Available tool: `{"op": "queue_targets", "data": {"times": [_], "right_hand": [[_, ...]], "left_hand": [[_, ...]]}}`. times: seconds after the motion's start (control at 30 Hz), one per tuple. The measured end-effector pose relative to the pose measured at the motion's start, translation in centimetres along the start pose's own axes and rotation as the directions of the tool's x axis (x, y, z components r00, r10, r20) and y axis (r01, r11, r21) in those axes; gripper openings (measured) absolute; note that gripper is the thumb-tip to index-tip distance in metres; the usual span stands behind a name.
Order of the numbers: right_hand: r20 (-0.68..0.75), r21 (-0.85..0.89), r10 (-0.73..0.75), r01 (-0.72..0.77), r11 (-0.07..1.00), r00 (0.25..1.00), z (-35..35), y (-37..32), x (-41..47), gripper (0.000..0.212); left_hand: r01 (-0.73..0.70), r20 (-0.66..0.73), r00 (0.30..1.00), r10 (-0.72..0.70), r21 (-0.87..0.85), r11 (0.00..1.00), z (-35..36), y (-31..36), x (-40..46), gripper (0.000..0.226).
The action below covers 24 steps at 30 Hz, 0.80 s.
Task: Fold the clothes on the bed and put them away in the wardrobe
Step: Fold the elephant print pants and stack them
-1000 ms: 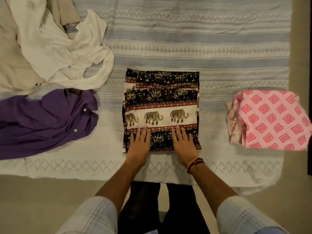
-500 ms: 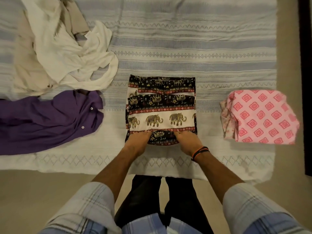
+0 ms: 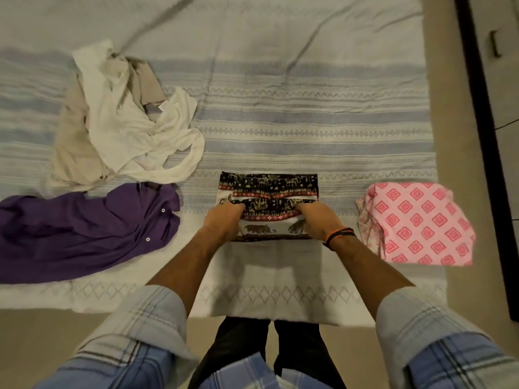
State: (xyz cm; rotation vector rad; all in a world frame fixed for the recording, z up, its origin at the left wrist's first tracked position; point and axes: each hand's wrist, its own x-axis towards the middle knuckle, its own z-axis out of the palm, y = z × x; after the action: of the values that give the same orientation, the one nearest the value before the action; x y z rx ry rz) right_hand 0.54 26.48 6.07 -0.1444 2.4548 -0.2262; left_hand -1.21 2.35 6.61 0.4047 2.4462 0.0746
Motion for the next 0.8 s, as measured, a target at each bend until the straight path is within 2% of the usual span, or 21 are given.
{"op": "queue_targets", "data": {"times": [0.1, 0.23, 0.27, 0.4, 0.47, 0.57, 0.67, 0.77, 0.8], "right_hand": [[-0.055, 0.012, 0.022, -0.021, 1.000, 0.998, -2.3, 0.4, 2.2, 0.033], [-0.280, 0.018, 0.105, -0.104, 0.994, 0.954, -3.8, 0.7, 4.9, 0.037], [-0.300, 0.018, 0.122, -0.122, 0.992, 0.946, -3.7, 0.7, 5.4, 0.040], [-0.174, 0.032, 0.174, -0.171, 0.985, 0.969, -1.6, 1.2, 6.3, 0.043], [-0.109, 0.132, 0.235, -0.221, 0.966, 0.966, -0.1, 1.6, 6.6, 0.043], [-0.046, 0.360, 0.379, -0.339, 0.869, 0.924, 1.8, 2.5, 7.4, 0.059], [0.017, 0.550, 0.494, -0.421, 0.721, 0.869, 2.8, 3.4, 8.1, 0.075], [0.119, 0.703, 0.556, -0.465, 0.538, 0.823, 5.0, 4.7, 9.3, 0.091], [0.124, 0.723, 0.569, -0.467, 0.509, 0.813, 5.9, 5.2, 9.7, 0.097]], "left_hand": [[0.011, -0.059, 0.998, -0.014, -0.044, 0.999, -1.9, -1.0, 2.8, 0.037], [0.046, -0.233, 0.970, -0.072, -0.113, 0.993, -3.3, -2.3, 6.5, 0.043], [0.059, -0.260, 0.962, -0.089, -0.118, 0.991, -3.2, -2.6, 7.0, 0.047], [0.125, -0.214, 0.963, -0.163, -0.182, 0.975, -0.5, -3.6, 8.3, 0.048], [0.197, -0.138, 0.960, -0.245, -0.290, 0.936, 1.3, -3.9, 8.3, 0.056], [0.343, -0.032, 0.919, -0.393, -0.428, 0.836, 3.6, -4.5, 8.4, 0.076], [0.441, 0.039, 0.853, -0.521, -0.587, 0.678, 5.1, -5.0, 8.9, 0.093], [0.477, 0.139, 0.804, -0.579, -0.732, 0.487, 6.0, -5.2, 9.6, 0.095], [0.487, 0.175, 0.791, -0.586, -0.759, 0.431, 6.4, -5.4, 9.8, 0.096]]}}
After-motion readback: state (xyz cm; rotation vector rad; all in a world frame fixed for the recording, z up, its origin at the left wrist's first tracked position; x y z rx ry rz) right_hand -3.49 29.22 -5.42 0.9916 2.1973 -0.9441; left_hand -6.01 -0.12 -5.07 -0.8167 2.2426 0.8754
